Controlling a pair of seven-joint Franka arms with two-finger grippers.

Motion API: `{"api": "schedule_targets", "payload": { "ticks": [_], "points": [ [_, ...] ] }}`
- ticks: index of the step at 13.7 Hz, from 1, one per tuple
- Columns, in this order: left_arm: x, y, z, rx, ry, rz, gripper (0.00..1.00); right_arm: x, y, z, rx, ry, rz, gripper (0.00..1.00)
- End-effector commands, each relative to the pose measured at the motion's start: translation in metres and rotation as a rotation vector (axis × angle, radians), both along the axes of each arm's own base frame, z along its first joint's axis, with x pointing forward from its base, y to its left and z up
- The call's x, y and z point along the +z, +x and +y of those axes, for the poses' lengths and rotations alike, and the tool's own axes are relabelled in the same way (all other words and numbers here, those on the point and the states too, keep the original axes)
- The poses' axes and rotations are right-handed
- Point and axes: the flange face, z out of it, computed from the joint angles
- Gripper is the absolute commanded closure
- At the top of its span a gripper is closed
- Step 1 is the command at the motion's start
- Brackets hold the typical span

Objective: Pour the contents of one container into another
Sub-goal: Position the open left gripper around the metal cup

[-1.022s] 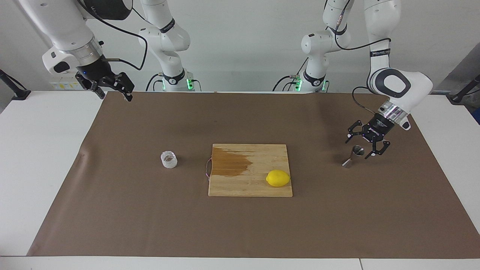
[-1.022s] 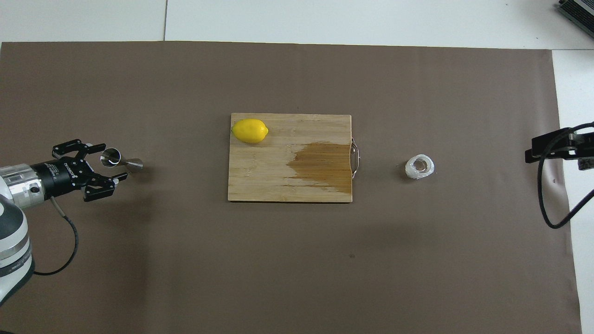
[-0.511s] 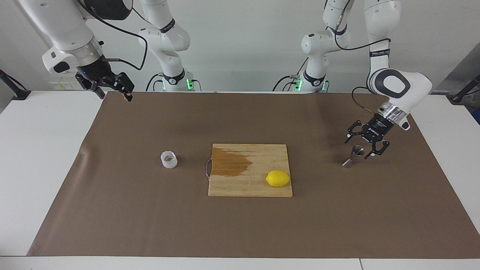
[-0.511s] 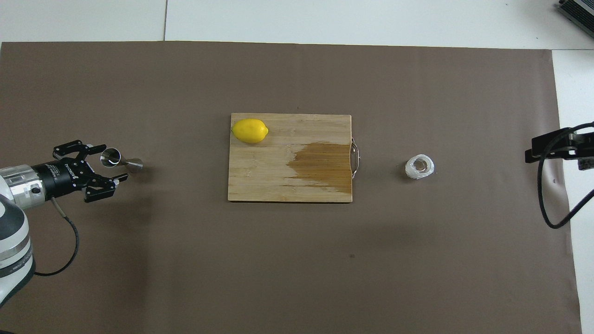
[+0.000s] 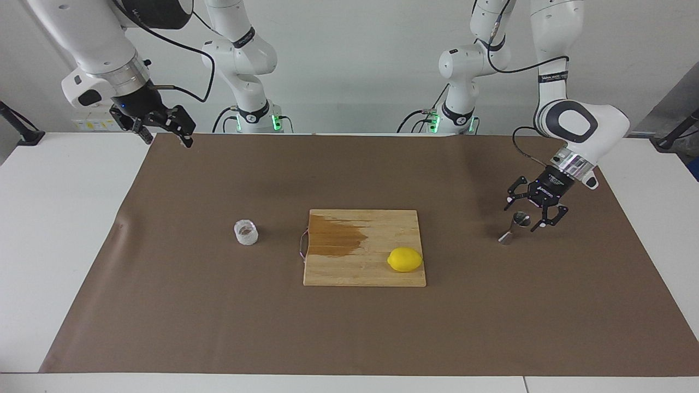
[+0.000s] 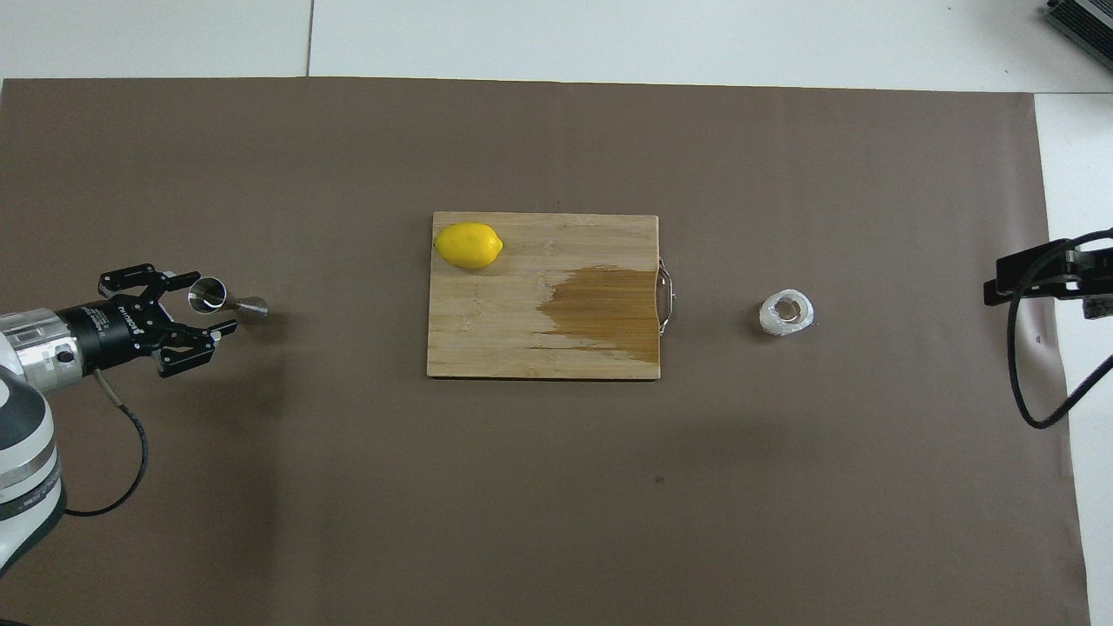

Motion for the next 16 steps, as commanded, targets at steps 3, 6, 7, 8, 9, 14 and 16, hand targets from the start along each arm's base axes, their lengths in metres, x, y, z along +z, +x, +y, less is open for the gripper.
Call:
{"api": "schedule_targets", "payload": {
  "ticks": [3, 6, 7, 8, 9, 14, 16],
  "points": [
    [-0.0038, -0.0041, -0.0003, 0.009, 0.007, -0.012, 0.13, 0.0017, -0.0027, -0.0011, -0.007, -0.002, 0.011, 0.00],
    [-0.0038, -0.0037, -0.0034, 0.002, 0.007, -0.013, 0.13, 0.0017, -0.0027, -0.0011, -0.007, -0.002, 0.011, 0.00],
    [-0.0038, -0.0033, -0.0056, -0.002, 0.008, -0.013, 0.13, 0.0017, -0.0027, -0.0011, -0.007, -0.002, 0.011, 0.00],
    [-0.0036, -0.0030, -0.0068, -0.003, 0.010, -0.015, 0.14, 0.0010, -0.0027, -0.0011, -0.007, -0.002, 0.012, 0.00],
    [-0.0037, -0.0033, -0.0055, -0.001, 0.009, -0.014, 0.16, 0.0017, -0.0027, -0.0011, -0.007, -0.002, 0.011, 0.00],
    [-0.0030, -0.0034, -0.0058, -0.003, 0.008, -0.014, 0.21, 0.0017, -0.0027, -0.0003, -0.005, -0.002, 0.011, 0.00],
    [-0.0032, -0.0039, -0.0031, -0.003, 0.008, -0.017, 0.21, 0.0017, -0.0027, -0.0011, -0.007, -0.002, 0.011, 0.00]
  ]
}}
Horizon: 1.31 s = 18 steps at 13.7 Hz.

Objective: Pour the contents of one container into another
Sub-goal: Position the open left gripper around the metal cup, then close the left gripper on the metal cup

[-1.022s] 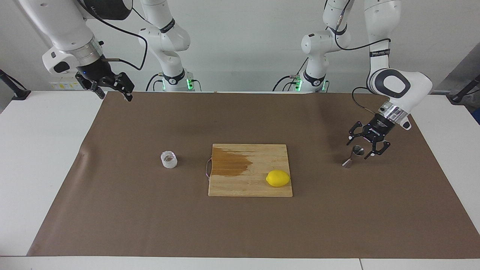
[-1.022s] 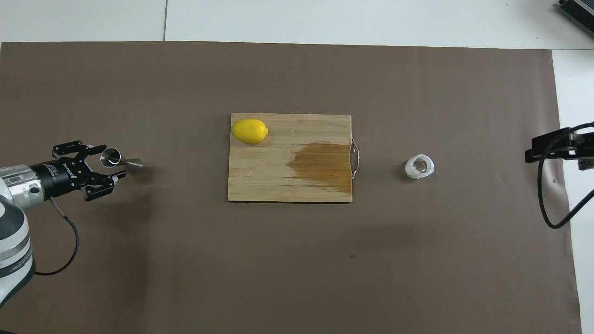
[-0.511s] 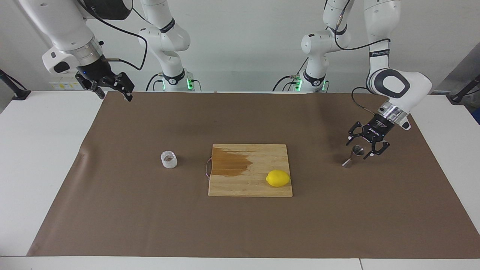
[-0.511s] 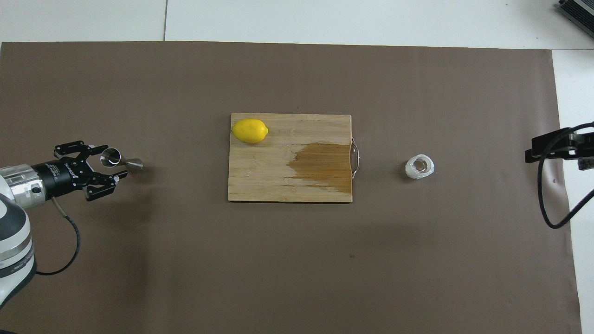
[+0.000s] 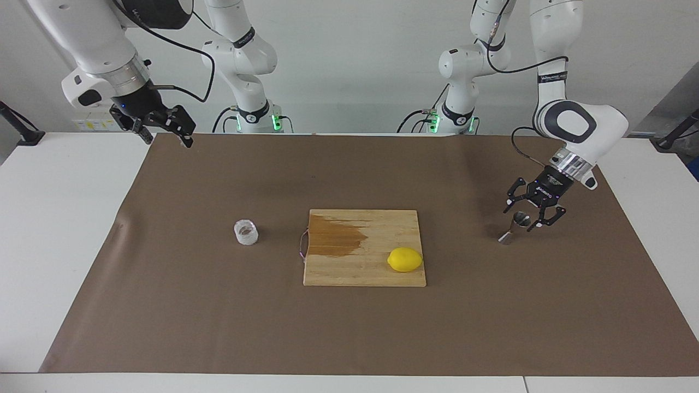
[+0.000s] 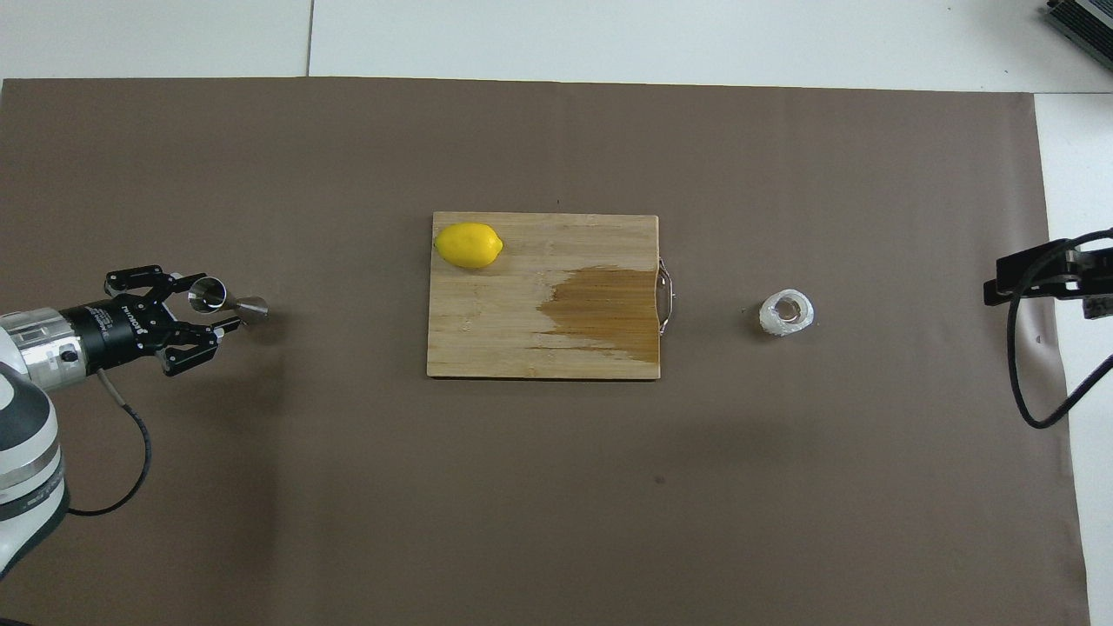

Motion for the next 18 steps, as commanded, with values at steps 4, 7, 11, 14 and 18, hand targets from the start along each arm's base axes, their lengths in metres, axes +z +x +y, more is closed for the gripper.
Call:
{"api": "schedule_targets", "payload": {
  "ticks": [4, 7, 11, 14, 18],
  "points": [
    [-0.0021, -0.0054, 0.0059, -0.001, 0.008, -0.024, 0.21, 0.0017, -0.0027, -0.0011, -0.007, -0.002, 0.011, 0.00],
    [-0.0027, -0.0048, 0.0033, -0.005, 0.011, -0.025, 0.21, 0.0017, -0.0027, -0.0003, -0.005, -0.002, 0.011, 0.00],
    [-0.0027, -0.0047, 0.0027, -0.005, 0.012, -0.025, 0.28, 0.0017, -0.0027, -0.0011, -0.007, -0.002, 0.011, 0.00],
    [-0.0026, -0.0043, 0.0006, -0.009, 0.013, -0.026, 0.28, 0.0017, -0.0027, -0.0011, -0.007, -0.002, 0.011, 0.00],
    [-0.0026, -0.0042, -0.0002, -0.011, 0.013, -0.026, 0.30, 0.0017, -0.0027, -0.0011, -0.007, -0.002, 0.011, 0.00]
  ]
}}
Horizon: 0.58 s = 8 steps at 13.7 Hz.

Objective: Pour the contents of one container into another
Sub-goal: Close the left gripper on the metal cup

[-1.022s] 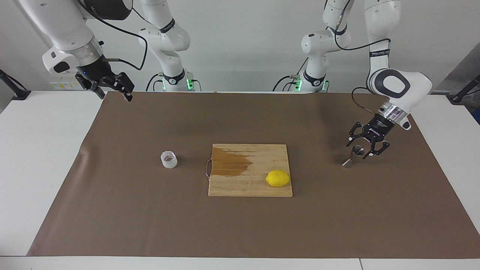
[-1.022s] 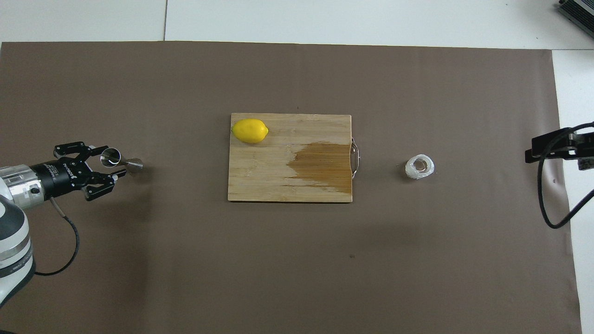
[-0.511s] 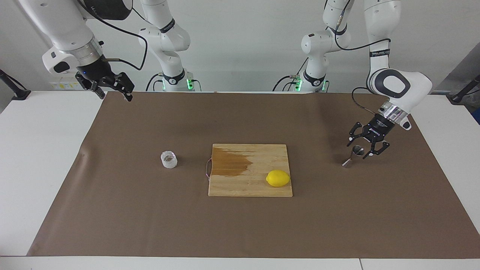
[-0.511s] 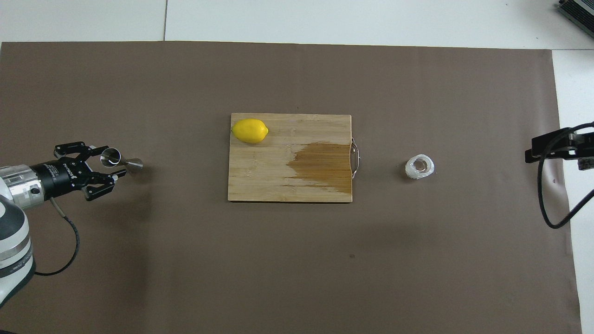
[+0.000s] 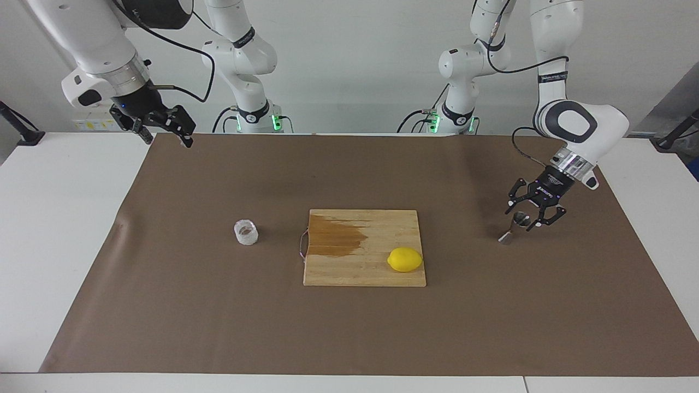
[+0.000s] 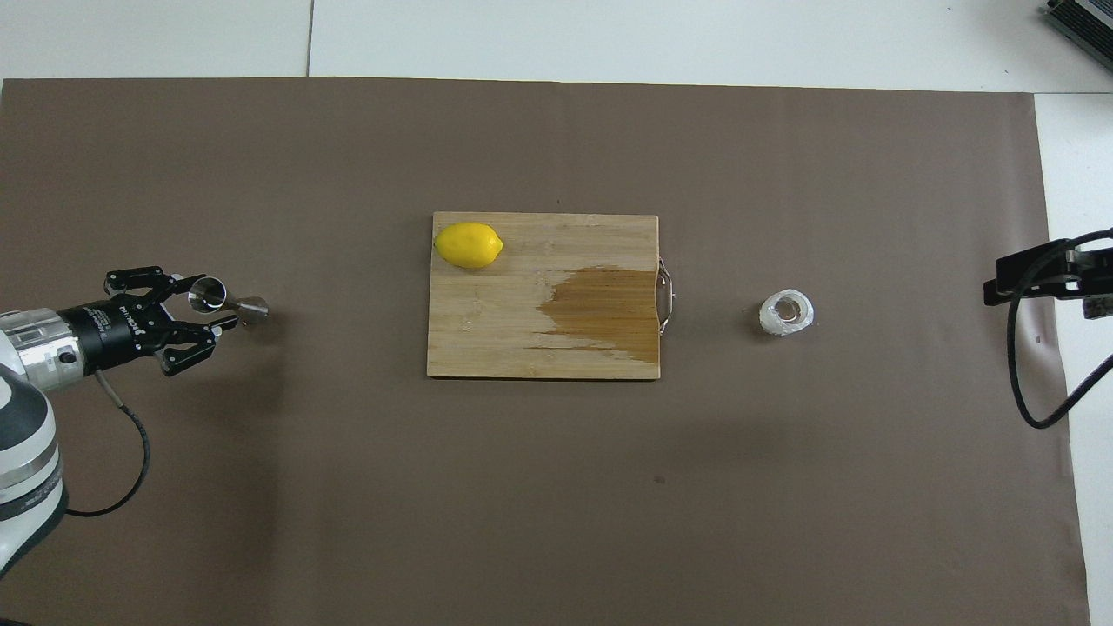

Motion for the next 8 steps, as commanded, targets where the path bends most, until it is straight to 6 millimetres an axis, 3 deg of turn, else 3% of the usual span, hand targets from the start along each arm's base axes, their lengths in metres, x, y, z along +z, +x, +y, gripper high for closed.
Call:
{"api": "schedule_targets", "payload": {
  "ticks": [1, 5, 8],
  "points": [
    [-0.0026, -0.0038, -0.0031, 0.002, 0.003, -0.012, 0.32, 0.0017, -0.0027, -0.0003, -0.005, -0.002, 0.011, 0.00],
    [-0.0034, -0.0042, -0.0044, -0.004, 0.002, -0.012, 0.68, 0.0017, -0.0027, -0.0011, -0.007, -0.002, 0.011, 0.00],
    [-0.0027, -0.0037, -0.0043, -0.003, 0.002, -0.012, 0.73, 0.0017, -0.0027, -0.0003, -0.005, -0.002, 0.011, 0.00]
  ]
}}
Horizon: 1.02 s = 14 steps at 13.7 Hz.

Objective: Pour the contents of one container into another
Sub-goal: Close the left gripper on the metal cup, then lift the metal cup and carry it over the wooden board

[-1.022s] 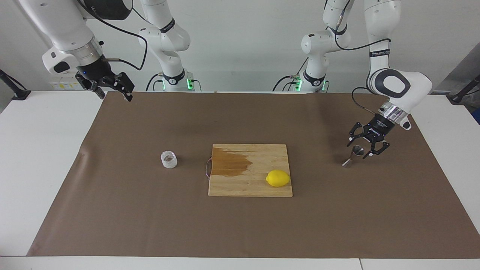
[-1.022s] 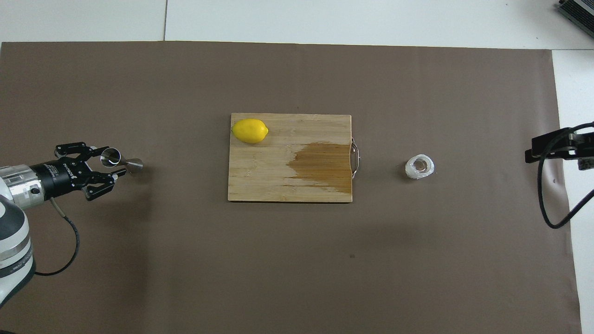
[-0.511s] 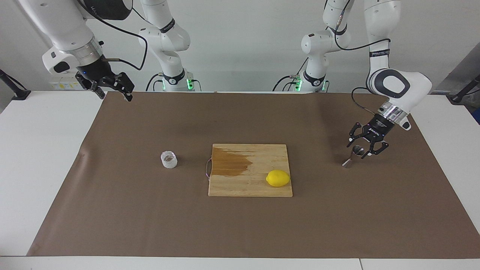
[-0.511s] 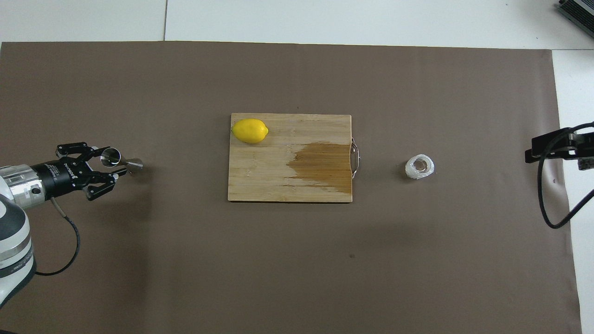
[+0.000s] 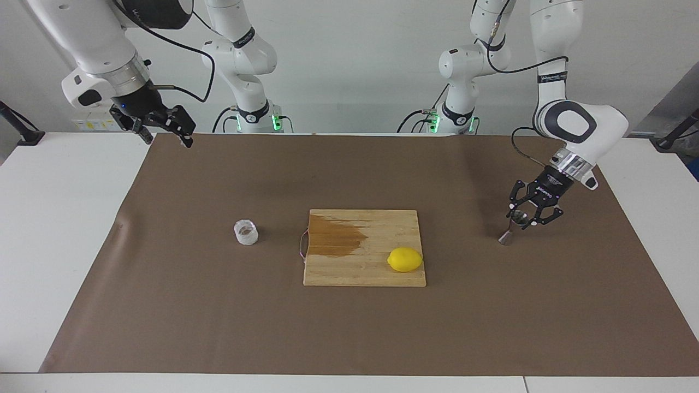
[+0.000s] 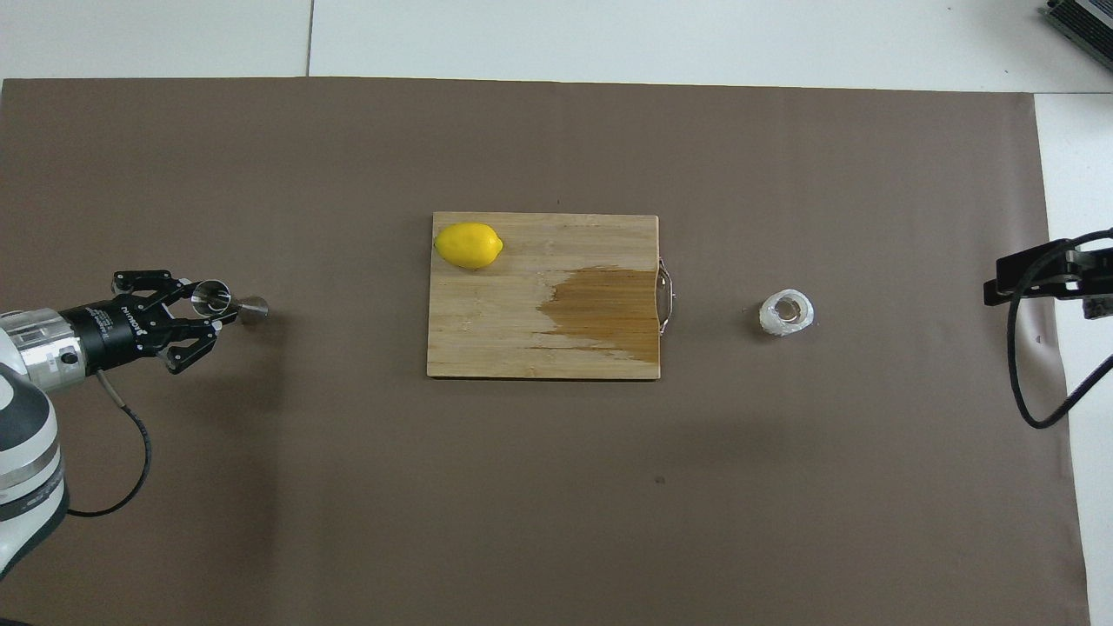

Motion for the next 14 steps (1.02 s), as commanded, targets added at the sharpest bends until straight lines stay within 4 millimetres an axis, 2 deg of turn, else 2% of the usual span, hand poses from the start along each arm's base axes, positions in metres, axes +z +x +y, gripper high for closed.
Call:
{"api": "schedule_targets", "payload": {
  "ticks": [1, 5, 7, 10, 14],
  "points": [
    [-0.002, -0.003, -0.003, 0.003, 0.000, -0.011, 0.76, 0.002, -0.003, -0.001, -0.007, -0.002, 0.011, 0.00],
    [0.000, -0.002, -0.004, 0.001, -0.004, -0.012, 0.99, 0.002, -0.003, 0.000, -0.005, -0.002, 0.011, 0.00],
    [0.001, -0.001, -0.003, 0.008, -0.012, -0.007, 1.00, 0.002, -0.003, -0.001, -0.007, -0.002, 0.011, 0.00],
    [0.013, 0.007, -0.005, -0.021, -0.051, -0.013, 1.00, 0.002, -0.003, 0.000, -0.005, -0.002, 0.011, 0.00],
    [0.036, 0.014, -0.022, -0.065, -0.098, -0.020, 1.00, 0.002, -0.003, 0.000, -0.005, -0.002, 0.011, 0.00]
  ]
}}
